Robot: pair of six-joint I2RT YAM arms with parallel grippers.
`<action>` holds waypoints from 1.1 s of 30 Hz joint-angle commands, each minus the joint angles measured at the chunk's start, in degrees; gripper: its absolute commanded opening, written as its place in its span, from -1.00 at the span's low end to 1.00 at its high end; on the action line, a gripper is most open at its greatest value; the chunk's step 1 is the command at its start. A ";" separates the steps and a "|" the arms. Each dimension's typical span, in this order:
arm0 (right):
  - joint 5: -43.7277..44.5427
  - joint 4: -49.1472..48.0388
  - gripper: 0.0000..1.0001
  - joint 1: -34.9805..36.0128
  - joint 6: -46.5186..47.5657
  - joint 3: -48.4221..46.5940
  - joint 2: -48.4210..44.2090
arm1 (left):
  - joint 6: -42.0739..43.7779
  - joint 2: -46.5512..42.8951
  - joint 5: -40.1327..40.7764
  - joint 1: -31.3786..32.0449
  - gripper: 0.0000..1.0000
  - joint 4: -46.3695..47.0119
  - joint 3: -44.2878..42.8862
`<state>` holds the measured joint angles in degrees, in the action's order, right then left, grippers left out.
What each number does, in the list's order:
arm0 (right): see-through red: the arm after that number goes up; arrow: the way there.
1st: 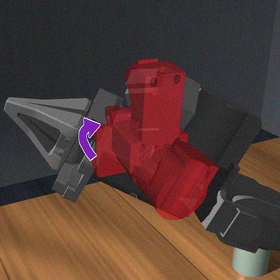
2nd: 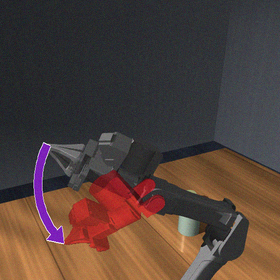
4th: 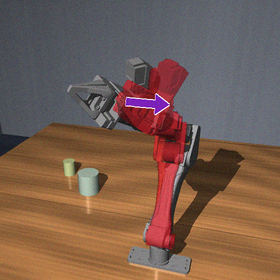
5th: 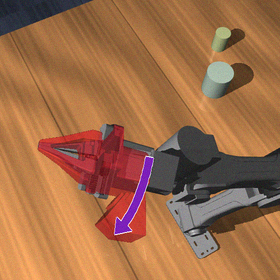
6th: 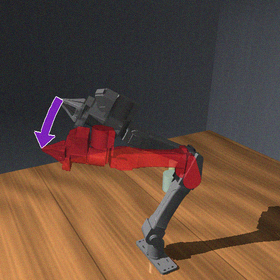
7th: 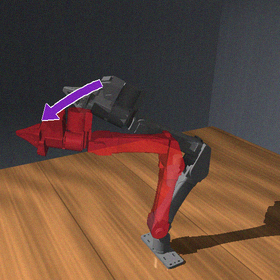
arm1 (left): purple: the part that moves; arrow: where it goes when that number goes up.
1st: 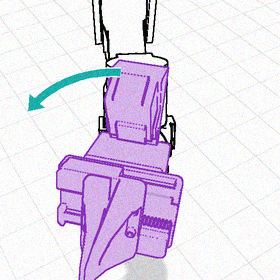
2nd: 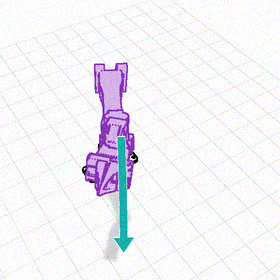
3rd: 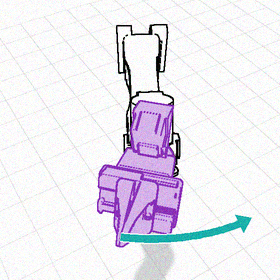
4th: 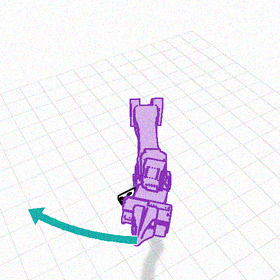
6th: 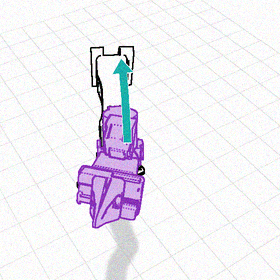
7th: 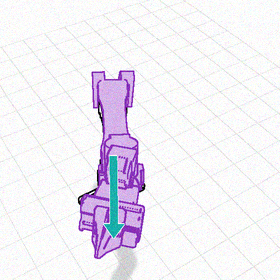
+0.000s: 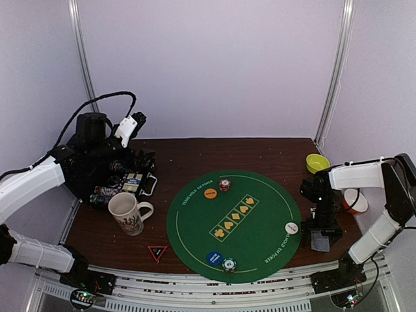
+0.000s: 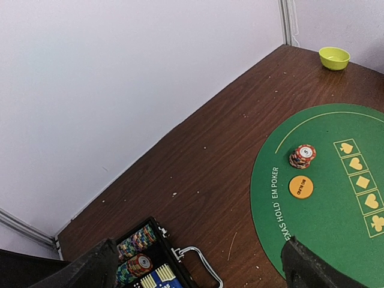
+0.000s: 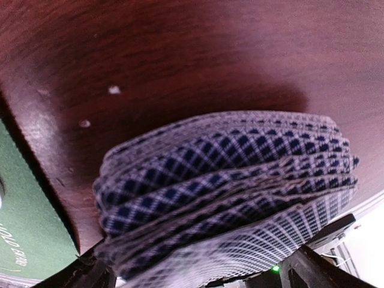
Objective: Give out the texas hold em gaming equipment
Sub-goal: Pick up the poker card from the center of the board.
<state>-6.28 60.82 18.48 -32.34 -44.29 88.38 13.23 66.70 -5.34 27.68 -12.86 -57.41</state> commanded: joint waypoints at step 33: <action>-5.84 -9.82 0.45 -0.29 -4.85 7.05 -1.73 | 1.34 -4.30 0.18 -0.36 0.96 3.81 1.27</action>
<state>-10.24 54.61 18.26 -37.28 -41.25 84.40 13.69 63.29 -5.17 27.68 -11.99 -56.55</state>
